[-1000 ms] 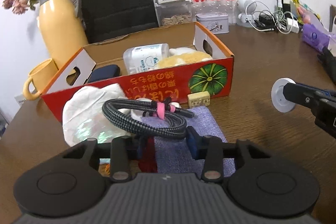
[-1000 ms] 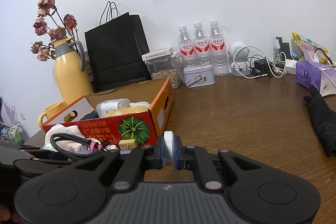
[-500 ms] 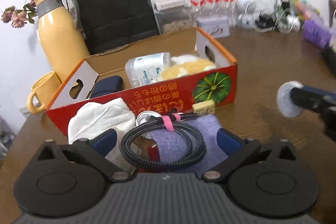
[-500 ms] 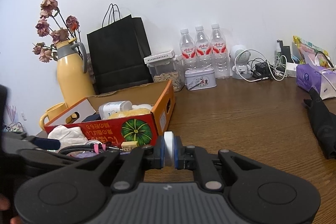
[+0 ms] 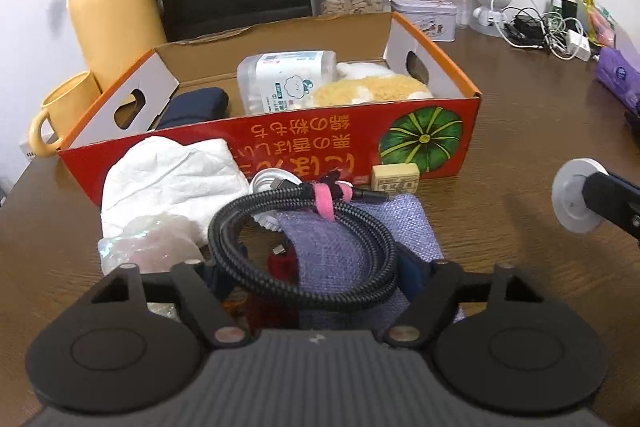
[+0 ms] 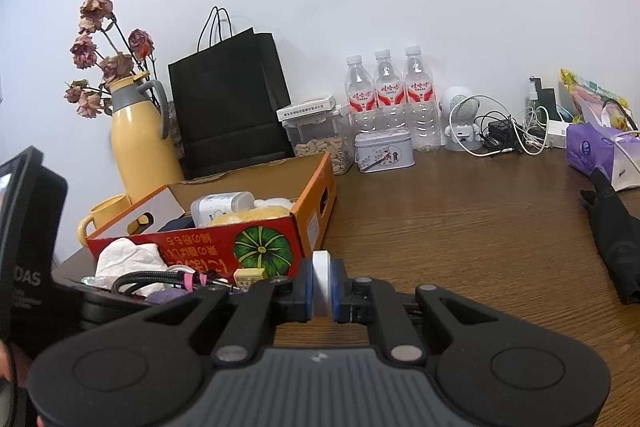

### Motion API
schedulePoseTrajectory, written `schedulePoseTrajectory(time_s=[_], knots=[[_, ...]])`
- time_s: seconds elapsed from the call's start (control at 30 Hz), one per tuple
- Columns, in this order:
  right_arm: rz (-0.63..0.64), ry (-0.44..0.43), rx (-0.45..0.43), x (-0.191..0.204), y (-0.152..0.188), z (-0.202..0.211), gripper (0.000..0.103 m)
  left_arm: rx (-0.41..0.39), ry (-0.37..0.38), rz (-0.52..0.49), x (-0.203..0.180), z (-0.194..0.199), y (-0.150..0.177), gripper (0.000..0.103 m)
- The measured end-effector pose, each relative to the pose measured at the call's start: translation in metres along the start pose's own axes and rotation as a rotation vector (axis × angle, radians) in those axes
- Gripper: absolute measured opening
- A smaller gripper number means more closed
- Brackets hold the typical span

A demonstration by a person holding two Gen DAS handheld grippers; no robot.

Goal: Organize objects
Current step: 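Grasp the black braided cable with the left gripper while the right holds the disc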

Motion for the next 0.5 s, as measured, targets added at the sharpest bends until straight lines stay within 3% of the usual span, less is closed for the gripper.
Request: schedulePoseTrajectory(time_s=[0.33,0.47,0.5], knots=[[0.002,0.003,-0.002,0.0,0.001,0.0,0.008,-0.027,0.046,0.002,0.003,0.01,0.012,0.054],[0.007,0.002,-0.011,0.001,0.001,0.003,0.008,-0.055,0.057,-0.032,0.005,0.026,0.022,0.091],[0.01,0.001,-0.015,0.002,0.001,0.003,0.008,-0.07,0.059,-0.043,0.006,0.031,0.024,0.093]])
Point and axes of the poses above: each gripper's, at about its wrist camera, not at the fingertips, and z roughly against the way its jaws point, x to its left, y to its underside, the point moved 8 cm from there along -z, roughly the way its jaws point, and after that the axes turned 13 degrees about x, right-handed, at the moved point
